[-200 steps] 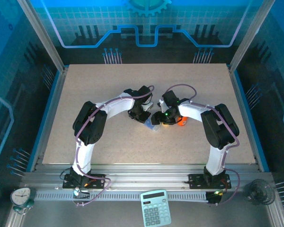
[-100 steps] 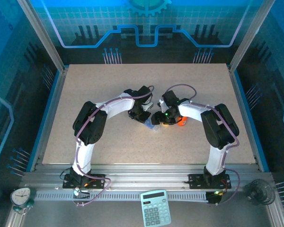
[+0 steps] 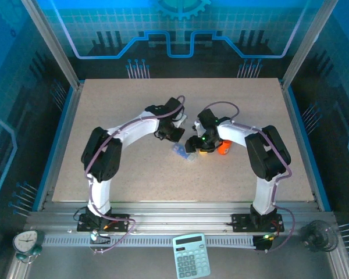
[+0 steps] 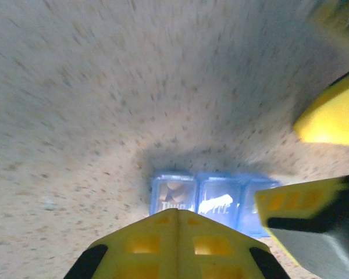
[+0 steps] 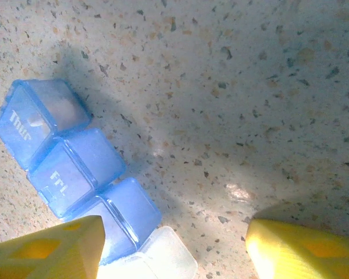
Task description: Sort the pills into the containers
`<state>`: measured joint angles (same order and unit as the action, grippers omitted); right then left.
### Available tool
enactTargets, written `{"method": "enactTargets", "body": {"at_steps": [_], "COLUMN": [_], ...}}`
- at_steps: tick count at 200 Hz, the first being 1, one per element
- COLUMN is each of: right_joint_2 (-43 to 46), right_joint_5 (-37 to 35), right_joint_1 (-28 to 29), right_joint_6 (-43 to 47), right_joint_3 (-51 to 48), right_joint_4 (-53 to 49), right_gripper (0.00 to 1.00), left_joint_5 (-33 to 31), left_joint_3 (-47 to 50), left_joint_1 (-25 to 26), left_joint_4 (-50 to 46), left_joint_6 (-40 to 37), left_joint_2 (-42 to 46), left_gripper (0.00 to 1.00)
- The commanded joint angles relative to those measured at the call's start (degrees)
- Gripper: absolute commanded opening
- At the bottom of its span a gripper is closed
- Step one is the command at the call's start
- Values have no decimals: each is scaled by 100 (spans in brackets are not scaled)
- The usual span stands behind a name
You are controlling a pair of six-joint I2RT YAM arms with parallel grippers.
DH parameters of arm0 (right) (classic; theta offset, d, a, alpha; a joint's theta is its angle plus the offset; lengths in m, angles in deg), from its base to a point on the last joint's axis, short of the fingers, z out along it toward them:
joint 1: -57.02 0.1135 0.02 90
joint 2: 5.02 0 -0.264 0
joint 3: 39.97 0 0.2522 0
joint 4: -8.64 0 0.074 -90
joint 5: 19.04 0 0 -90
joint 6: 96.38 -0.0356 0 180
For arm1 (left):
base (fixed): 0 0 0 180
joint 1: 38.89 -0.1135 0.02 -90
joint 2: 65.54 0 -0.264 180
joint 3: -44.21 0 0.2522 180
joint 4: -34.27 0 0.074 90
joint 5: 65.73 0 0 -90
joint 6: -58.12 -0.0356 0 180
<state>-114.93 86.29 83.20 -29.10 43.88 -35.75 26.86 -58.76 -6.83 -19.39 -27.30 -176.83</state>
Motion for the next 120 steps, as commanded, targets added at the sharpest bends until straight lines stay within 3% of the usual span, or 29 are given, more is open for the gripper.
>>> {"method": "enactTargets", "body": {"at_steps": [1,36,80,104,112,117,120], "right_joint_2": [-117,453,1416,2156,2372,2525,2610], "right_joint_5": [-407,-148,-218,-275,-317,-350,-369], "right_joint_1": [-162,-328,-865,-1428,-1636,-1756,-1838], "right_joint_6": [251,251,290,240,188,144,125], "right_joint_3": [312,1141,1569,1245,1096,974,899], "right_joint_4": [-11,-474,-704,-425,-312,-208,-160], "right_gripper": [70,73,80,89,92,95,97], "left_joint_5": [-13,-164,-507,-933,-1109,-1247,-1323], "left_joint_3": [2,606,1708,2282,2452,2550,2624], "left_joint_1": [-199,-477,-915,-1105,-1170,-1219,-1238], "left_joint_4": [544,1345,2525,3058,3205,3313,3391], "left_joint_6": [205,259,175,8,-32,-42,-53], "left_joint_2": [772,1736,3122,3786,3969,4079,4133], "left_gripper": [0,3,29,58,75,94,98]}}
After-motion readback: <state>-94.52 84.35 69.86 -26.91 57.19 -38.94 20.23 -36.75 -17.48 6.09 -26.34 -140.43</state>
